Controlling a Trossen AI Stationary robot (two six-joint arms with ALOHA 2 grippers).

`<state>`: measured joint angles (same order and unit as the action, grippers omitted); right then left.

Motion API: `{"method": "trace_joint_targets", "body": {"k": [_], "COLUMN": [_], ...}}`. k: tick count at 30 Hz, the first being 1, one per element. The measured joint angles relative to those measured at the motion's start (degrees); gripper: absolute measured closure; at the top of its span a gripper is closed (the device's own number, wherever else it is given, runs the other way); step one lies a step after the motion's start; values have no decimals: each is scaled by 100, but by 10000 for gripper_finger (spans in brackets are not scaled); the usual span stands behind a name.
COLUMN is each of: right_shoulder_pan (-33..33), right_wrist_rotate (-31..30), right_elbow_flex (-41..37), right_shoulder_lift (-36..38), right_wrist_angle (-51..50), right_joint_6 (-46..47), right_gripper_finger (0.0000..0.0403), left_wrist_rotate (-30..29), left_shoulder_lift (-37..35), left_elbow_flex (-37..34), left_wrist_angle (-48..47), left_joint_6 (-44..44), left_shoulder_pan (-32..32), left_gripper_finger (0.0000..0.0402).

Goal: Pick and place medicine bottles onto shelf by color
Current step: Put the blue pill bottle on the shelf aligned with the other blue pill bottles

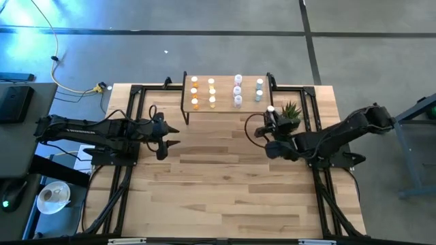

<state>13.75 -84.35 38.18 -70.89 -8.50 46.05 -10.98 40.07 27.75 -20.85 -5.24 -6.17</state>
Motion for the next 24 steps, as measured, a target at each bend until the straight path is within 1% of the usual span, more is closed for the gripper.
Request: {"method": "trace_joint_targets", "body": {"k": [3, 9, 11, 16, 18, 24], "right_shoulder_pan": [-200, -661, -801, -1072, -1179, -1469], "right_wrist_rotate": [414, 1617, 1717, 1709, 1762, 2285], "right_elbow_flex": [2, 2, 2, 2, 6, 6], "right_shoulder_lift": [0, -2, -2, 64, 132, 585], "right_wrist_angle": [488, 1794, 2213, 2964, 3182, 3402], "right_joint_6": [-613, -2461, -3020, -4195, -4494, -5078], "right_gripper_finger": [327, 327, 327, 327, 327, 327], "left_wrist_rotate": [-19, -35, -35, -33, -33, -33], "left_shoulder_lift": [-1, -1, 0, -2, -1, 0], "left_elbow_flex": [0, 0, 0, 0, 0, 0], "left_wrist_angle": [0, -24, -26, -32, -32, -32], "left_joint_6": [53, 55, 53, 51, 51, 51], "left_shoulder_pan": [2, 0, 2, 1, 2, 1], "left_gripper_finger": [200, 200, 200, 200, 200, 200]}}
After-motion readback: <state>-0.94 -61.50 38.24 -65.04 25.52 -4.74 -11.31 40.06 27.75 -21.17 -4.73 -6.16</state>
